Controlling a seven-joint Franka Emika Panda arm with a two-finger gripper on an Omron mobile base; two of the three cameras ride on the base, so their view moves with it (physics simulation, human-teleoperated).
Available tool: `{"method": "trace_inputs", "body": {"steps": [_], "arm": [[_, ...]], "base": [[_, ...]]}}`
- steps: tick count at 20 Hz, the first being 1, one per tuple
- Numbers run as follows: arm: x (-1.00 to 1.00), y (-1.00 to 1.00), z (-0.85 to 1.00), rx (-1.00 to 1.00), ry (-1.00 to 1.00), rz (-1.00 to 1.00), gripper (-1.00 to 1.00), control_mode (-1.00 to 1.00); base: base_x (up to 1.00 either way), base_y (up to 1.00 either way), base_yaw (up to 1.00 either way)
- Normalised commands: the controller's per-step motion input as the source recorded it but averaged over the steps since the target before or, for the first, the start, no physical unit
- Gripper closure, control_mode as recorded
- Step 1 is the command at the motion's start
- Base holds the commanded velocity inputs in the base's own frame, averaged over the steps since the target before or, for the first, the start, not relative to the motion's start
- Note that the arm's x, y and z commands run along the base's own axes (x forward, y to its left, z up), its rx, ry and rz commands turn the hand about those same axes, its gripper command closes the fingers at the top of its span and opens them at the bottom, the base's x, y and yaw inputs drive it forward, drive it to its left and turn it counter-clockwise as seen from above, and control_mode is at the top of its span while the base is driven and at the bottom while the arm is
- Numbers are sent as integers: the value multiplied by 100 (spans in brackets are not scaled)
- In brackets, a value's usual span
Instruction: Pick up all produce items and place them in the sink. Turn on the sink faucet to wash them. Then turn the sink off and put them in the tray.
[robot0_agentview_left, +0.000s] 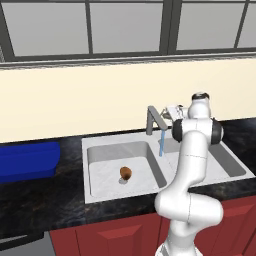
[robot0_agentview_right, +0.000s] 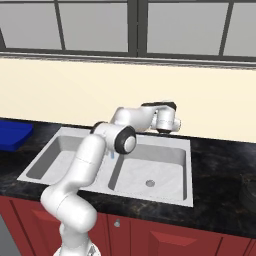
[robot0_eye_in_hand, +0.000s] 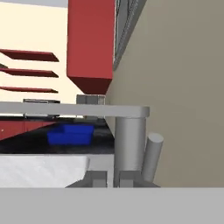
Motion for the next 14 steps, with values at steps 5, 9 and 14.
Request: {"method": "trace_inputs", "body": {"steps": [5, 9, 14], "arm": [[8, 27, 0, 0, -11, 18, -100, -100], [6, 6, 0, 0, -1, 6, -100, -100], [2, -2, 0, 0, 1, -2, -100, -100]], "base": [[0, 0, 0], [0, 0, 0], [0, 0, 0]]}}
